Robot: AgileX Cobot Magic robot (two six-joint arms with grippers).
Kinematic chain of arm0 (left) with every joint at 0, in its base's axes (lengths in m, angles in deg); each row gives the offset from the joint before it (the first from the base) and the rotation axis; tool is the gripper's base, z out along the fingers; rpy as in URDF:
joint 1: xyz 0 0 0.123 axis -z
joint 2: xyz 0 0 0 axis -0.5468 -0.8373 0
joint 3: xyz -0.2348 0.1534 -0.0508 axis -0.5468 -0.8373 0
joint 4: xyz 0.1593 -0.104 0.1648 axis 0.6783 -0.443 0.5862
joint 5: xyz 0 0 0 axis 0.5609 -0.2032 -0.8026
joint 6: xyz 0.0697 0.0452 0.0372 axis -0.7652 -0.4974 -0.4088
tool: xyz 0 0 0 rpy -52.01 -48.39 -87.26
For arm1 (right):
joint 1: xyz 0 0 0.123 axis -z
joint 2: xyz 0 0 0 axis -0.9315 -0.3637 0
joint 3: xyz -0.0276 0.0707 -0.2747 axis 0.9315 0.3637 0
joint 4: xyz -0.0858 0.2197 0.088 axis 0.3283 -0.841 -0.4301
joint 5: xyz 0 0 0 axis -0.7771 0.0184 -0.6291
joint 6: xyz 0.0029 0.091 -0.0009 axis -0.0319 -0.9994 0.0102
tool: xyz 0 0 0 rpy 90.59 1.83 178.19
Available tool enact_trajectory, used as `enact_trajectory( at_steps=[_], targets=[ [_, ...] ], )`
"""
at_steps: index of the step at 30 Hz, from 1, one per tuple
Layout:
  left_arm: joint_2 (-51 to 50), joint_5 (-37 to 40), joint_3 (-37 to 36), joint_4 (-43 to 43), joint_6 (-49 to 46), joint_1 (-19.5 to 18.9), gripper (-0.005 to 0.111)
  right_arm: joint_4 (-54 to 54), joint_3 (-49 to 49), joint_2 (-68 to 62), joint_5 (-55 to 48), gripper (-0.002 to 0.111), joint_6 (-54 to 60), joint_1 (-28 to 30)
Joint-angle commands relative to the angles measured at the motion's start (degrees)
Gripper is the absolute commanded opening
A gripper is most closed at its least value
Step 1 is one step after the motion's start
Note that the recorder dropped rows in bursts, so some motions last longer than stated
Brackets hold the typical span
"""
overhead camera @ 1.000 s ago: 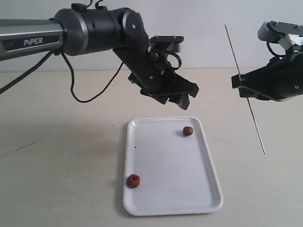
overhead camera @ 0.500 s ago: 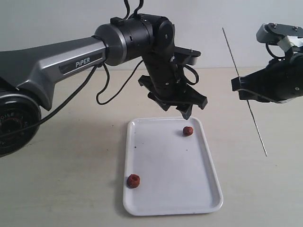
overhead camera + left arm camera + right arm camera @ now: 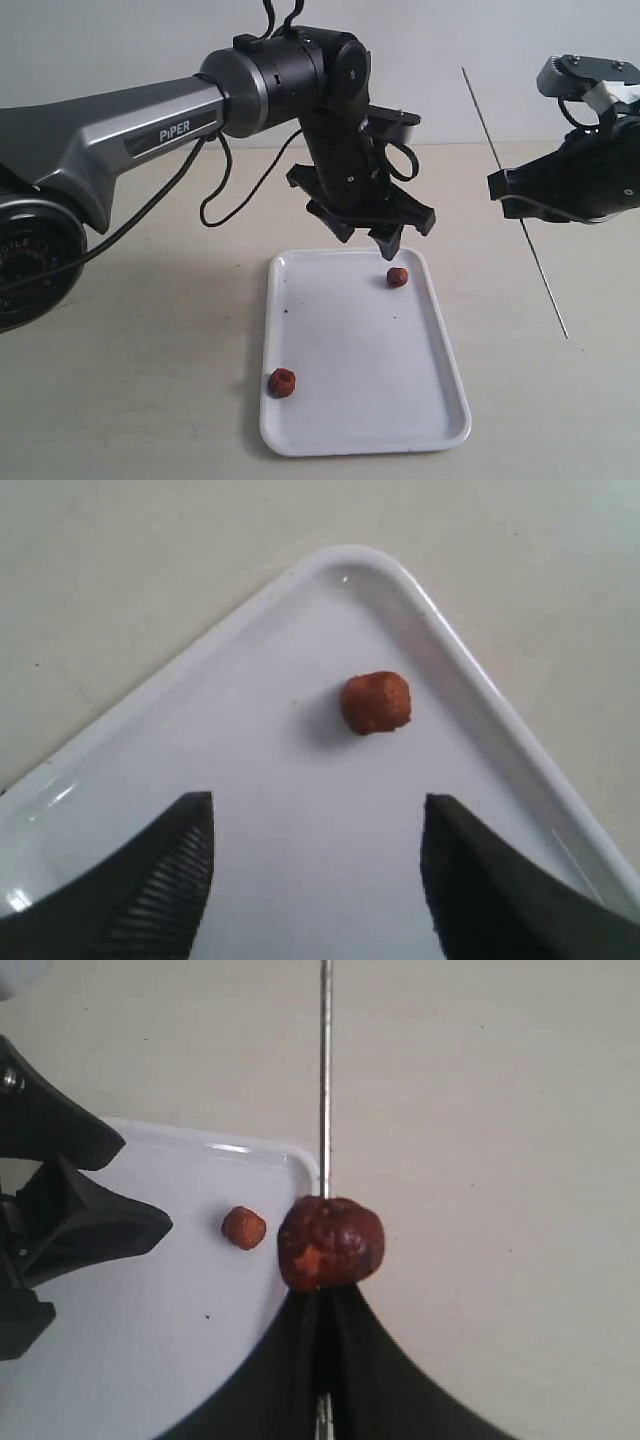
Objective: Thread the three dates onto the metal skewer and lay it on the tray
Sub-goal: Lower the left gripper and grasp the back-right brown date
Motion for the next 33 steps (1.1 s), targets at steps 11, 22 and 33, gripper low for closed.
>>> enact_trajectory(
  at_steps=[11, 22, 33],
  targets=[
    [-4.0, -9.3, 0.5, -4.4, 2.4, 1.2, 0.06, 0.6, -0.1, 0.6, -0.5, 0.0, 0.5, 0.4],
    [-5.9, -12.5, 0.5, -4.4, 2.5, 1.4, 0.06, 0.6, -0.1, 0.6, -0.5, 0.0, 0.5, 0.2],
    [-6.8, -10.6, 0.5, -4.4, 2.5, 1.4, 0.06, 0.6, -0.1, 0.6, -0.5, 0.0, 0.5, 0.2]
  ],
)
